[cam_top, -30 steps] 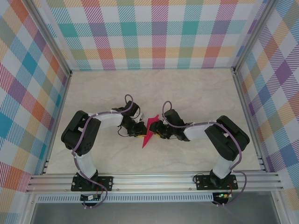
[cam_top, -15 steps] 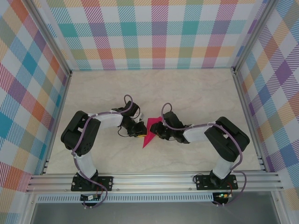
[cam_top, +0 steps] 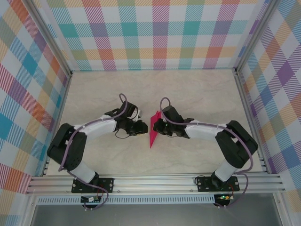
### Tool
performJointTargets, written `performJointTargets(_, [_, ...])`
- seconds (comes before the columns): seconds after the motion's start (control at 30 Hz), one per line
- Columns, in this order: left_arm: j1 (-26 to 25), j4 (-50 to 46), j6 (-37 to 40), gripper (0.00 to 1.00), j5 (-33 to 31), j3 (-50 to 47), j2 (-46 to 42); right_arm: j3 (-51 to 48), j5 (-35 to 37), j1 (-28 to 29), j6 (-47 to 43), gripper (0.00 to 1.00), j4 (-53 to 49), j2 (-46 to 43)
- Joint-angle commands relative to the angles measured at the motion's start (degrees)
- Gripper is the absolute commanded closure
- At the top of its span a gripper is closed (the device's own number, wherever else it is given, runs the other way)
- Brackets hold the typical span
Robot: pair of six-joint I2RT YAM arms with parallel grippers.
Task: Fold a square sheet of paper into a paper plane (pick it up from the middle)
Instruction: Turn over the paper at the center of the table.
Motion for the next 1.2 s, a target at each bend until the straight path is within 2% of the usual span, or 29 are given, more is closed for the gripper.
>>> performJointTargets(0.0, [-0.4,-3.3,-1.5,0.72,-10.2,-2.7,-8.8,4.9,7.2,0.3,-9.2,0.9,-17.7,-6.7])
performJointTargets(0.03, [-0.4,-4.3,-1.9,0.72,-14.0,-3.4,-10.9,6.5,9.6,0.3,-10.1,0.89,-22.6,-7.7])
performJointTargets(0.1, [-0.2,-5.7,-2.6,0.7,-19.6,-5.7,-16.7,12.1,19.1,0.5,-10.8,0.87,-37.8,-8.1])
performJointTargets(0.23, [0.3,-6.7,-4.8,0.63,-26.8,-10.9,-26.7,25.1,36.7,2.3,-8.5,0.87,-64.7,-1.5])
performJointTargets(0.3, [0.5,-7.8,-6.4,0.57,-30.8,-13.3,-31.5,30.0,40.8,3.7,-6.2,0.89,-73.4,3.9])
performJointTargets(0.43, [0.7,-10.7,-9.9,0.48,-38.3,-16.4,-39.5,38.0,42.6,7.9,-1.5,0.88,-81.6,15.9])
performJointTargets(0.57, [0.9,-14.4,-11.2,0.41,-43.5,-17.5,-46.5,47.3,40.1,11.3,-0.2,0.88,-83.5,28.7])
performJointTargets(0.63, [1.0,-15.9,-11.5,0.4,-44.9,-17.6,-49.4,51.9,36.3,12.8,-1.2,0.88,-81.5,33.7])
performJointTargets(0.83, [1.0,-17.0,-11.5,0.38,-44.9,-18.3,-51.0,61.5,26.6,14.8,-3.3,0.83,-75.8,42.6])
performJointTargets(0.93, [1.0,-16.3,-11.0,0.37,-43.3,-18.3,-49.7,60.0,20.7,15.0,-6.3,0.7,-68.9,40.3])
performJointTargets(1.03, [1.0,-15.3,-10.2,0.36,-41.3,-18.0,-48.2,52.6,17.5,15.0,-7.5,0.48,-60.5,32.0])
performJointTargets(1.17, [1.1,-13.6,-9.5,0.34,-38.8,-17.8,-46.2,41.2,14.5,14.8,-9.4,0.39,-48.6,18.7])
